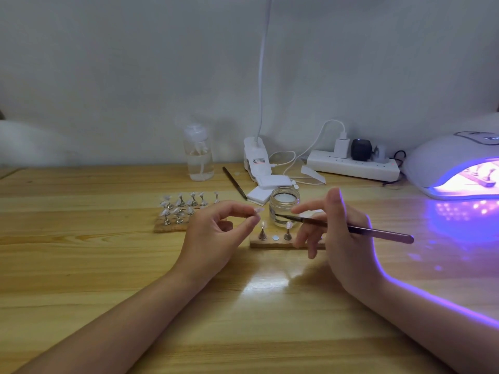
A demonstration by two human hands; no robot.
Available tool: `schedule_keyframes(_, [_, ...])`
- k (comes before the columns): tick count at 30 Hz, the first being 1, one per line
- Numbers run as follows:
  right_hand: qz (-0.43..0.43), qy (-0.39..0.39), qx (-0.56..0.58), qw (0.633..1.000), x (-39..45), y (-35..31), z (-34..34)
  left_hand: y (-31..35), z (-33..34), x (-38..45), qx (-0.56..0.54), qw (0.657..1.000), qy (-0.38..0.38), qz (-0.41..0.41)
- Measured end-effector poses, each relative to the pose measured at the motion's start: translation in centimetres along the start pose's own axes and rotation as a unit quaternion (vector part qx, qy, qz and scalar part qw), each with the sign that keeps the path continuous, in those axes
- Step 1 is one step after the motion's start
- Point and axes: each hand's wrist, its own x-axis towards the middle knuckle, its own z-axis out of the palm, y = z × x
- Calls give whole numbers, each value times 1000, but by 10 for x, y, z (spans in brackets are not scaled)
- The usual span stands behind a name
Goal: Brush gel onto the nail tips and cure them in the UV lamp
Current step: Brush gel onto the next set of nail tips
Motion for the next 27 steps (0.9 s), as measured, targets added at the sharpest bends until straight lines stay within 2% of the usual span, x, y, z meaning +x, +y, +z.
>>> schedule_keyframes(4, [-63,-21,-68,995,1,0,0,-1,0,0,-14,999,-19,30])
schedule_keyframes(9, [-141,-48,-190,971,0,-2,2,-1,1,1,-11,995,-48,82])
schedule_keyframes(13, [-156,-75,-228,958,-1,-1,3,0,1,-1,-16,989,-87,117])
schedule_keyframes(27, [-207,-99,-232,945,2,5,1,0,2,-2,13,983,-113,144])
